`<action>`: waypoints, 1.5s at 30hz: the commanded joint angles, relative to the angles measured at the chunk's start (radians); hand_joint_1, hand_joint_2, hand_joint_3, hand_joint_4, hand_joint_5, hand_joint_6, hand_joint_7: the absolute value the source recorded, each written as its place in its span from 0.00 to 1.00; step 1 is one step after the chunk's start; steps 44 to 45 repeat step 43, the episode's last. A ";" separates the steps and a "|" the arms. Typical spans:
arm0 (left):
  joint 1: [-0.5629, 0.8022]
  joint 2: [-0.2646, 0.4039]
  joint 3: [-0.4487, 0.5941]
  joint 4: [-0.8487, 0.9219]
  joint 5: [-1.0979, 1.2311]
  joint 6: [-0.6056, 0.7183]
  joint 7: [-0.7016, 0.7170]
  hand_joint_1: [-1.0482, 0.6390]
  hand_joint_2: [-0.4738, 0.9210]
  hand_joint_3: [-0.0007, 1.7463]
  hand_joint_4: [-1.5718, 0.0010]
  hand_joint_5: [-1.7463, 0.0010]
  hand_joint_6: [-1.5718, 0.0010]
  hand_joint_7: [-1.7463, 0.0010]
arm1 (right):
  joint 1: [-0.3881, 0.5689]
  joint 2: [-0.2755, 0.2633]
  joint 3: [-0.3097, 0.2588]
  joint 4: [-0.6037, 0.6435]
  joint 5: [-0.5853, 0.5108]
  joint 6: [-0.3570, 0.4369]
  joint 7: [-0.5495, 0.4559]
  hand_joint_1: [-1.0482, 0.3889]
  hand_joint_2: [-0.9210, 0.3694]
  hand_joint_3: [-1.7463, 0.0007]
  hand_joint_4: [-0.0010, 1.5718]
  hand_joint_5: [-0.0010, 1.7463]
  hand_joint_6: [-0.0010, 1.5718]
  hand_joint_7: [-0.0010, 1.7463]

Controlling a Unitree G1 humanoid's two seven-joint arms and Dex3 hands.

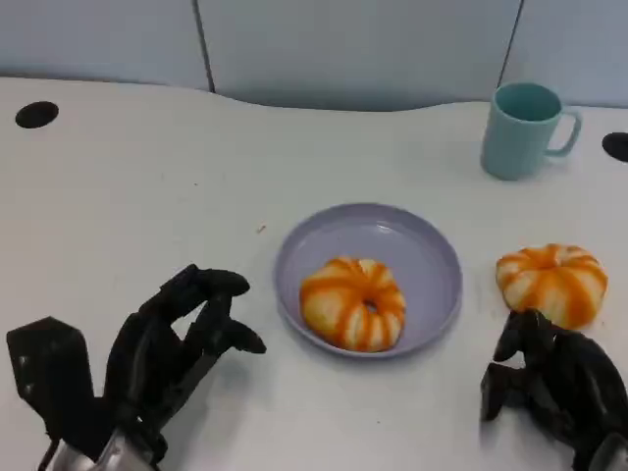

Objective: Grasp the bread from the table and place it into the plate.

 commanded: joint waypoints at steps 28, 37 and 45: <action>0.044 -0.020 0.023 0.043 0.127 -0.061 0.133 0.28 1.00 0.24 0.42 0.00 0.61 0.00 | 0.001 -0.032 -0.020 0.049 -0.004 0.017 0.001 0.42 0.00 0.72 0.76 0.84 0.70 0.79; 0.012 -0.017 0.036 0.096 0.110 -0.074 0.099 0.26 1.00 0.20 0.42 0.00 0.59 0.00 | -0.007 -0.041 -0.019 0.058 -0.008 0.027 0.004 0.43 0.00 0.70 0.77 0.83 0.70 0.78; 0.001 -0.014 0.035 0.119 0.123 -0.104 0.098 0.26 1.00 0.21 0.43 0.00 0.60 0.00 | -0.018 -0.046 -0.026 0.081 -0.001 0.017 0.014 0.44 0.00 0.70 0.78 0.82 0.70 0.78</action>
